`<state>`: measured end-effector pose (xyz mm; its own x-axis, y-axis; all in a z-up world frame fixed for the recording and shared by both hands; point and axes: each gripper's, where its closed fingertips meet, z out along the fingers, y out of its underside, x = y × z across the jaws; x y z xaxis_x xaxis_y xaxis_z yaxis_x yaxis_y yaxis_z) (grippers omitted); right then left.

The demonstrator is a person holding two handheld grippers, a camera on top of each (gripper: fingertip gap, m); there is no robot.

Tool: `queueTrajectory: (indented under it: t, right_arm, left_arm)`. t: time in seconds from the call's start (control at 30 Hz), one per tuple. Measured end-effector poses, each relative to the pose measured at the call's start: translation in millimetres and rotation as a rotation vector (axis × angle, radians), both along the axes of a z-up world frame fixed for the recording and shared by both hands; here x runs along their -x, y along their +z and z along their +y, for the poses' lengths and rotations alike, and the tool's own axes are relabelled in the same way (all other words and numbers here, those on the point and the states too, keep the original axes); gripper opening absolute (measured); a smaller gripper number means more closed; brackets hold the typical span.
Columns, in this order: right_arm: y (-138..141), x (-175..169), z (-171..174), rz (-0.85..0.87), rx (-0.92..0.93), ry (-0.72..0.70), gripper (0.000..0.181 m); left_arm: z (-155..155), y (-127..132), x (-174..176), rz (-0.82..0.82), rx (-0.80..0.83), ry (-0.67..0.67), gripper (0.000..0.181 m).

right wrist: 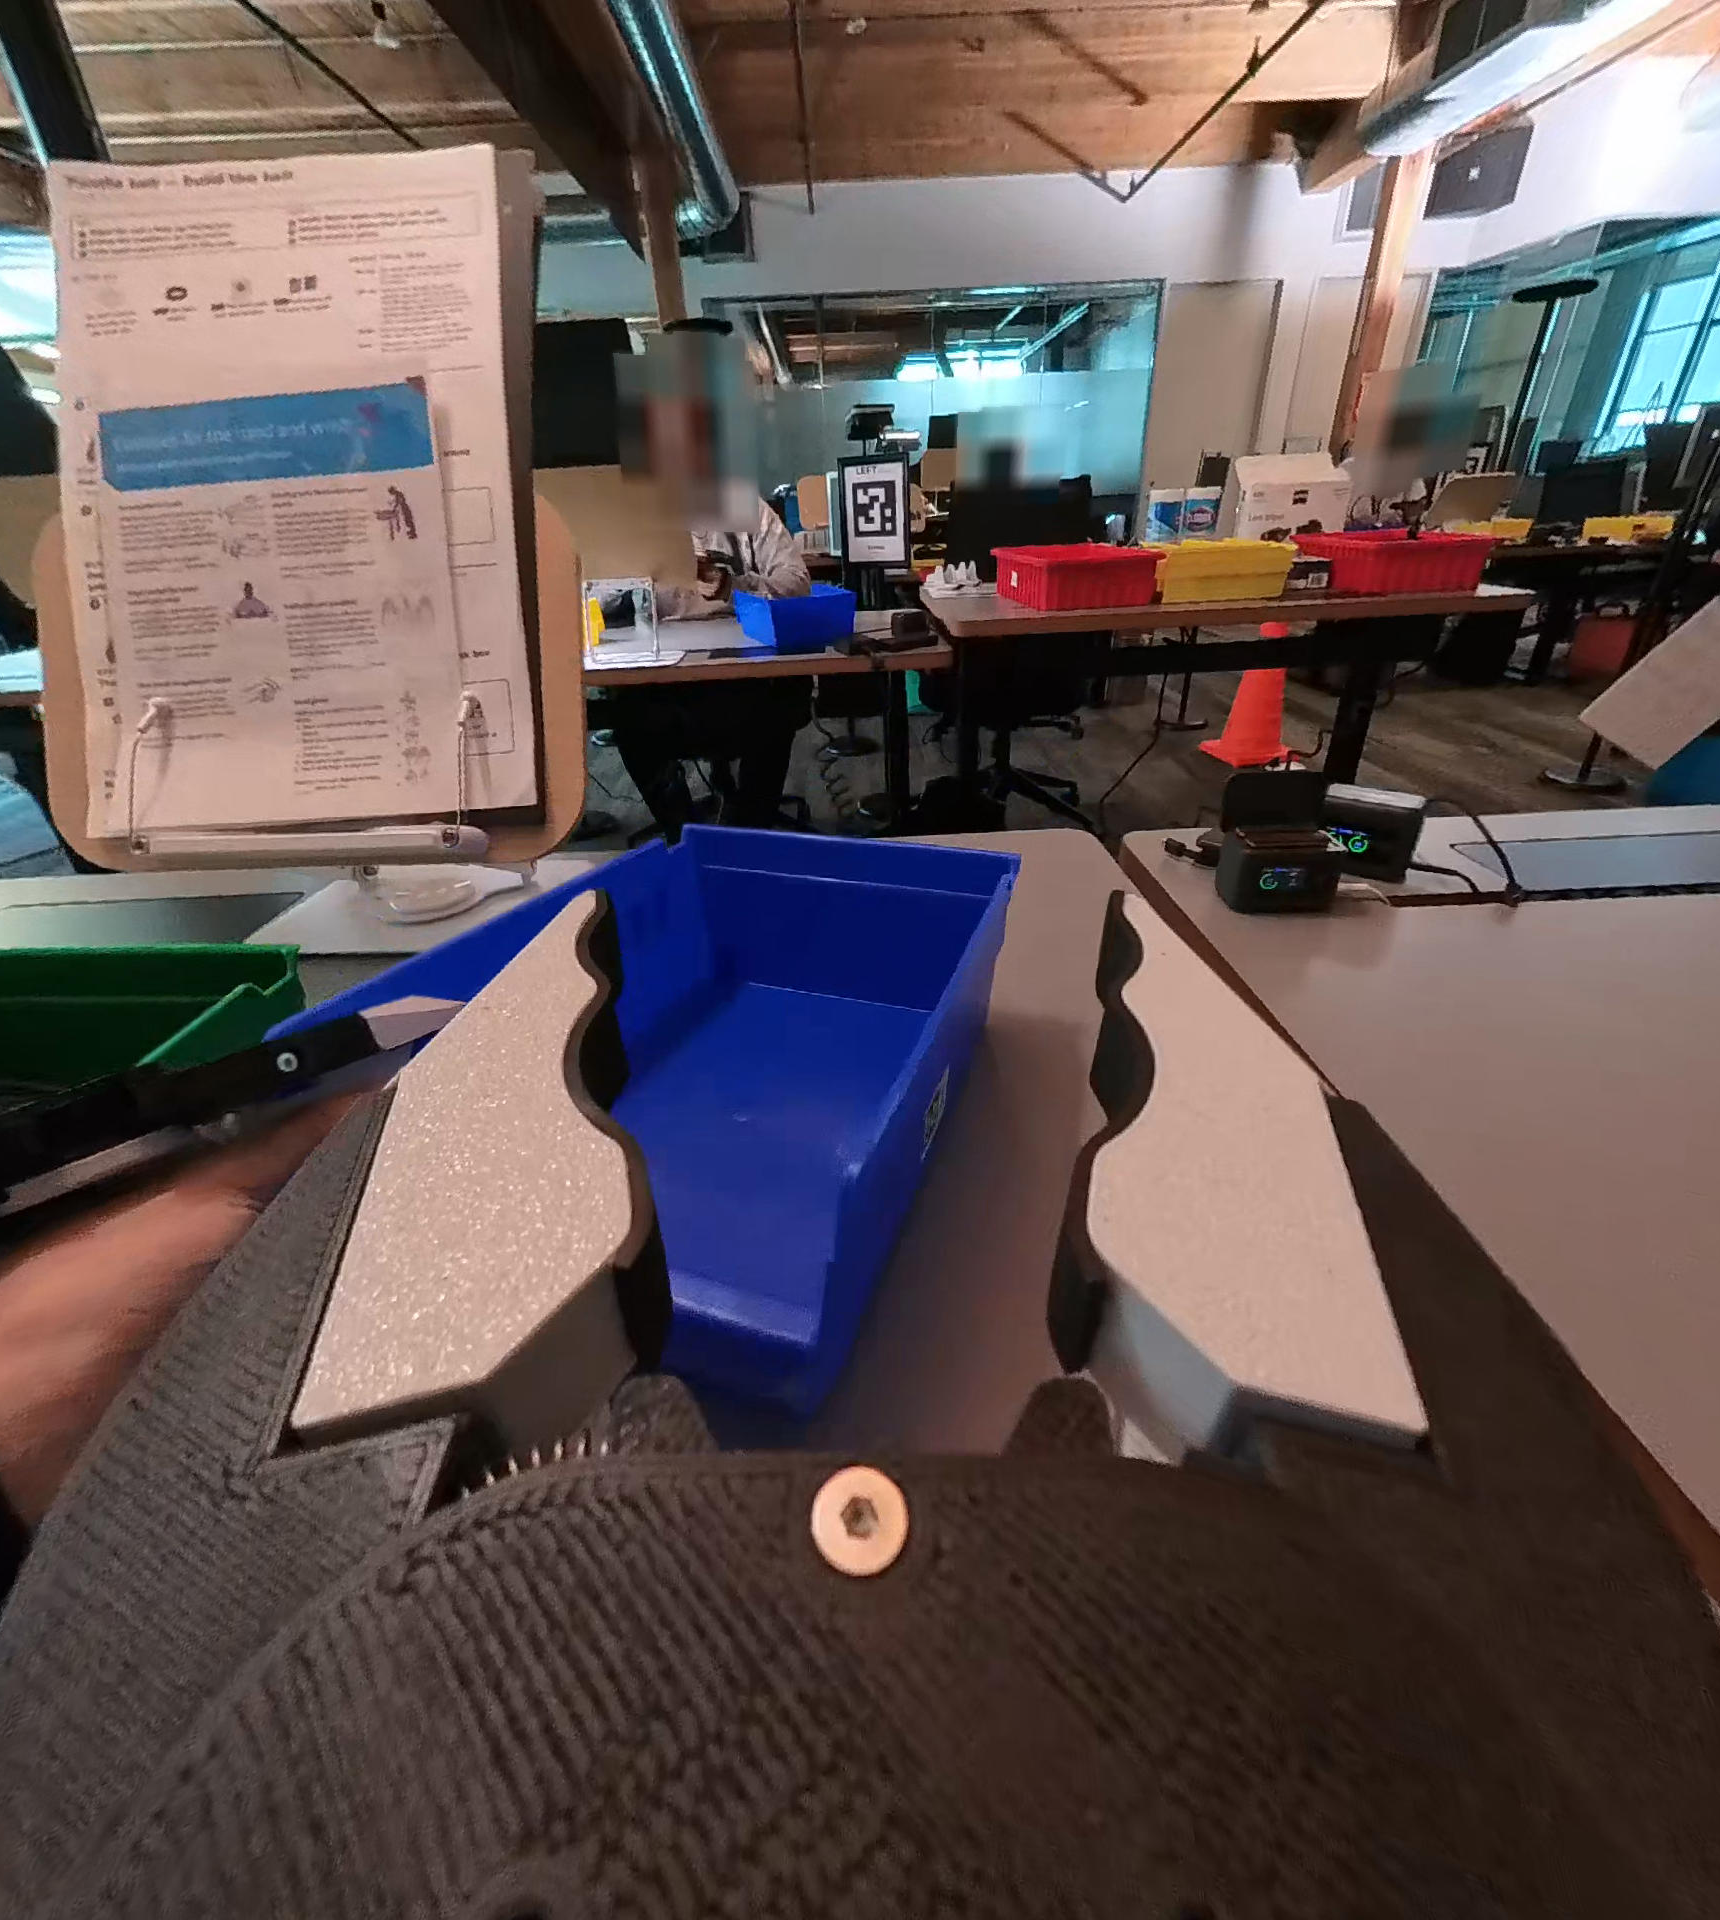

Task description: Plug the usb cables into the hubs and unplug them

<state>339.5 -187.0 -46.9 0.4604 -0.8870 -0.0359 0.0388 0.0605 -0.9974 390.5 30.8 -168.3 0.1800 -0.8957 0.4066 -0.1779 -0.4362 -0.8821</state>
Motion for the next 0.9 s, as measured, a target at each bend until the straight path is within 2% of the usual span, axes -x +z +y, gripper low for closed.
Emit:
queueTrajectory:
  t: [0.03, 0.07, 0.13, 0.17, 0.27, 0.33, 0.4, 0.47, 0.53, 0.6, 0.63, 0.7, 0.77, 0.8, 0.83, 0.9]
  right_arm:
    - [0, 1, 4, -0.004, 0.014, 0.007, 0.091]
    - [0, 2, 7, -0.008, 0.028, 0.014, 0.091]
    - [-2, 3, 12, -0.008, 0.054, 0.021, 0.091]
    - [-4, 3, 14, -0.006, 0.063, 0.022, 0.091]
    - [-6, 3, 16, 0.001, 0.068, 0.031, 0.090]
    - [-8, 3, 16, 0.009, 0.075, 0.033, 0.090]
    - [-9, 4, 13, 0.010, 0.079, 0.030, 0.090]
    - [-8, 6, 10, 0.010, 0.074, 0.031, 0.090]
    - [-9, 5, 6, 0.011, 0.071, 0.023, 0.089]
    - [-14, 1, 0, 0.027, 0.077, 0.005, 0.088]
    - [-17, -1, -2, 0.037, 0.082, -0.004, 0.088]
    - [-21, -4, -3, 0.053, 0.084, -0.016, 0.087]
    - [-19, -3, 5, 0.055, 0.075, 0.000, 0.087]
    - [-18, -1, 14, 0.049, 0.076, 0.019, 0.087]
    - [-16, 1, 23, 0.041, 0.087, 0.041, 0.087]
    - [-17, 6, 41, 0.030, 0.121, 0.077, 0.087]
  left_arm:
    - [-5, -2, 0, 0.008, 0.011, -0.025, 0.008]
    - [-13, -6, 2, 0.035, 0.029, -0.072, 0.027]
    - [-22, 10, 13, -0.002, -0.008, -0.124, 0.036]
    - [-25, 25, 21, -0.042, -0.056, -0.139, 0.044]
    - [-40, 81, 52, -0.131, -0.170, -0.272, 0.048]
    - [-34, 122, 83, -0.192, -0.224, -0.342, 0.053]
    - [-12, 142, 119, -0.178, -0.328, -0.410, 0.057]
    - [42, 131, 154, -0.053, -0.497, -0.351, 0.069]
    - [114, 110, 191, 0.080, -0.631, -0.192, 0.076]
    - [174, 78, 229, 0.210, -0.660, -0.080, 0.077]
    - [193, 58, 244, 0.275, -0.632, -0.060, 0.079]
    - [207, 16, 266, 0.388, -0.529, -0.090, 0.087]
    - [207, -15, 275, 0.437, -0.495, -0.126, 0.084]
    - [207, -25, 275, 0.449, -0.507, -0.135, 0.078]
    - [203, -31, 273, 0.434, -0.507, -0.152, 0.061]
    - [208, -27, 267, 0.365, -0.508, -0.105, 0.029]
